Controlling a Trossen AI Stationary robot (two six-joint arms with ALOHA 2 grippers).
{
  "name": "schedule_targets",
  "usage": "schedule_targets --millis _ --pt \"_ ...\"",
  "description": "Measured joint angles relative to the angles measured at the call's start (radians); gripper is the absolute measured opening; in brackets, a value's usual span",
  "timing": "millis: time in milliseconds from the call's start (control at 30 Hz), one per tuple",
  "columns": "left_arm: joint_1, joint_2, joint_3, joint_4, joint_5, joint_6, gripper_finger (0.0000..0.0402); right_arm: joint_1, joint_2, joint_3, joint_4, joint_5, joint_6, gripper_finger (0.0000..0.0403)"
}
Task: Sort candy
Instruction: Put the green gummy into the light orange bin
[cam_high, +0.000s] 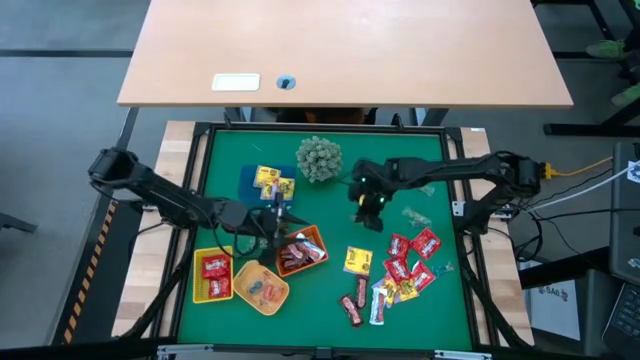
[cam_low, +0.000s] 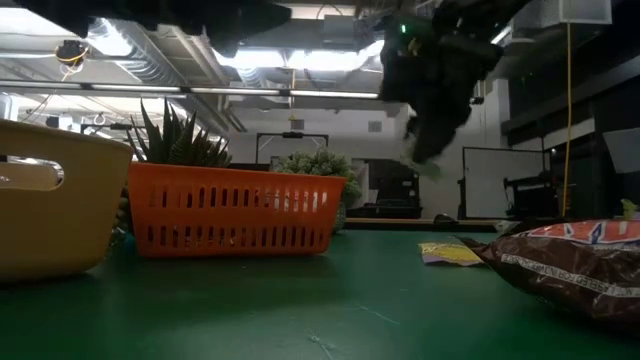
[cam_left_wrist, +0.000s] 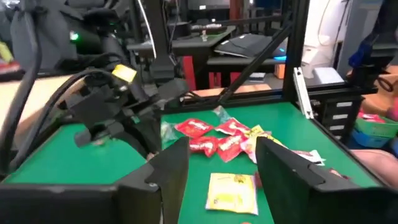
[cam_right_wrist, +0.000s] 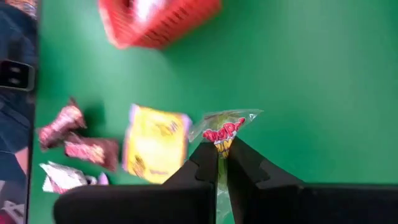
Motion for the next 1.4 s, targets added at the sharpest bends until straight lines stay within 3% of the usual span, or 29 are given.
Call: schedule_targets --millis 367,533,1067,1400 --pt "0.000 0.221 0.000 0.290 -0.044 0.027 0.0172 0.171 0.000 0.001 0.473 0.014 0.073 0.0017" --pt "0.000 0.281 0.000 0.371 -0.044 0.025 0.0172 0.215 -0.001 0.001 0.598 0.066 0.073 0.0017" --pt "0.024 0.299 0.046 0.403 -0.044 0.023 0.0172 0.235 -0.002 0.001 0.642 0.098 0.071 0.0017" --pt "0.039 0.299 0.078 0.306 0.010 -0.004 0.0172 0.235 -0.002 0.001 0.643 0.098 0.070 0.0017"
